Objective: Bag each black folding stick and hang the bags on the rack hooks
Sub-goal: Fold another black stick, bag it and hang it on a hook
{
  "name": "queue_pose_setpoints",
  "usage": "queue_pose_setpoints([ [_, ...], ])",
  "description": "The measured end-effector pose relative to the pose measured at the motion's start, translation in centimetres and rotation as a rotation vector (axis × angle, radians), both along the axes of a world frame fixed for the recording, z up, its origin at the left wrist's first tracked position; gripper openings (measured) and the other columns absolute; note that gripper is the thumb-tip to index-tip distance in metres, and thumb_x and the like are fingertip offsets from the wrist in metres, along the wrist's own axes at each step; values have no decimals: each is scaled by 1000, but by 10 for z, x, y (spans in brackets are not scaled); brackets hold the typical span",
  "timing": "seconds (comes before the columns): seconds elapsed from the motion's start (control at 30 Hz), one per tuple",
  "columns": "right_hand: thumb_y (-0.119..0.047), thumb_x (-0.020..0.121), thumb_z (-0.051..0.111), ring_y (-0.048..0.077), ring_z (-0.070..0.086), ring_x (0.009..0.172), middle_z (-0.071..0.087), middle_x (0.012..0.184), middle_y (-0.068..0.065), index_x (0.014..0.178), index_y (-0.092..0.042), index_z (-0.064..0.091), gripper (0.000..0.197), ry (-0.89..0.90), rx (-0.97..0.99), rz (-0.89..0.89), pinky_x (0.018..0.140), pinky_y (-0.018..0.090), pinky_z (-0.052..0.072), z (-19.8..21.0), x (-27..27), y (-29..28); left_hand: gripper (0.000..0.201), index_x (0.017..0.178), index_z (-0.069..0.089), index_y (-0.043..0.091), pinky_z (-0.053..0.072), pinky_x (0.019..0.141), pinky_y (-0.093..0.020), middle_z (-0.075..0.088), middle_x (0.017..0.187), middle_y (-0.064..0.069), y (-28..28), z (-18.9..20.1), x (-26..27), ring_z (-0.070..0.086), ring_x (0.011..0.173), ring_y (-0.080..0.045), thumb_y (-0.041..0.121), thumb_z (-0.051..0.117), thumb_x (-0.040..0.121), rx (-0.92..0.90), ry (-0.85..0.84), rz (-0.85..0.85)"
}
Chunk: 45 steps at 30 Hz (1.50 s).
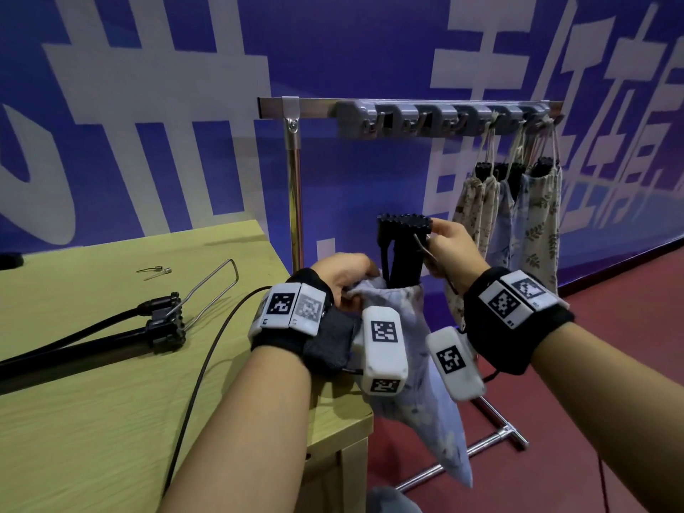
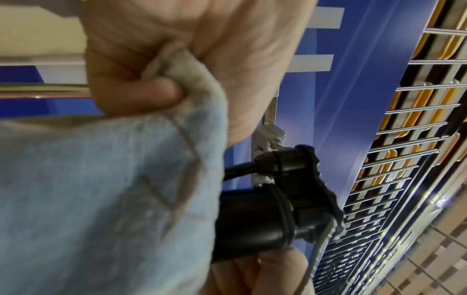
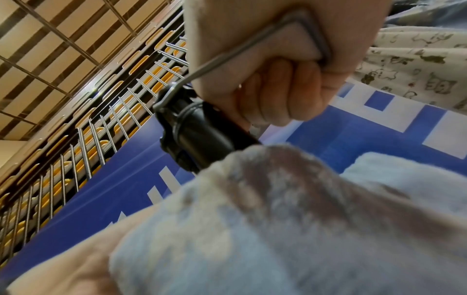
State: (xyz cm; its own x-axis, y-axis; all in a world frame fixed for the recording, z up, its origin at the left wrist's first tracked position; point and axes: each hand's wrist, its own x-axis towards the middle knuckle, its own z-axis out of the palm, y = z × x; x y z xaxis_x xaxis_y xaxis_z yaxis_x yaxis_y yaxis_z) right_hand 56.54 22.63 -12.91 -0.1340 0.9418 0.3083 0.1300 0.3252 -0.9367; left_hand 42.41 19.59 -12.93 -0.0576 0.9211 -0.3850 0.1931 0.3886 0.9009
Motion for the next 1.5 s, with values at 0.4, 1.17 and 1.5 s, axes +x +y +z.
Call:
queue_pose_setpoints([
  [0.4, 11, 86, 53, -5, 42, 32, 51, 37, -15, 78, -4, 57, 17, -113, 1, 34, 42, 6, 33, -8, -5, -1, 25, 95, 69, -8, 54, 78, -39, 68, 98, -22, 5, 2, -15, 64, 93, -36, 13, 57, 89, 477, 591, 305],
  [1.17, -2, 83, 31, 10, 25, 32, 42, 55, 8, 64, -12, 36, 22, 282, -394, 45, 36, 14, 21, -6, -26, -5, 40, 109, 62, 21, 40, 94, -22, 62, 113, -5, 9, -3, -12, 44, 117, -22, 15, 77, 72, 708, 570, 72],
  [1.5, -26, 95, 41, 13, 31, 38, 41, 40, -3, 80, -15, 54, 22, -201, -514, 101, 46, 18, 23, -37, -24, -16, 32, 110, 67, 21, 37, 96, -24, 64, 111, -3, 8, -2, -16, 39, 122, -20, 19, 73, 79, 774, 501, 409],
])
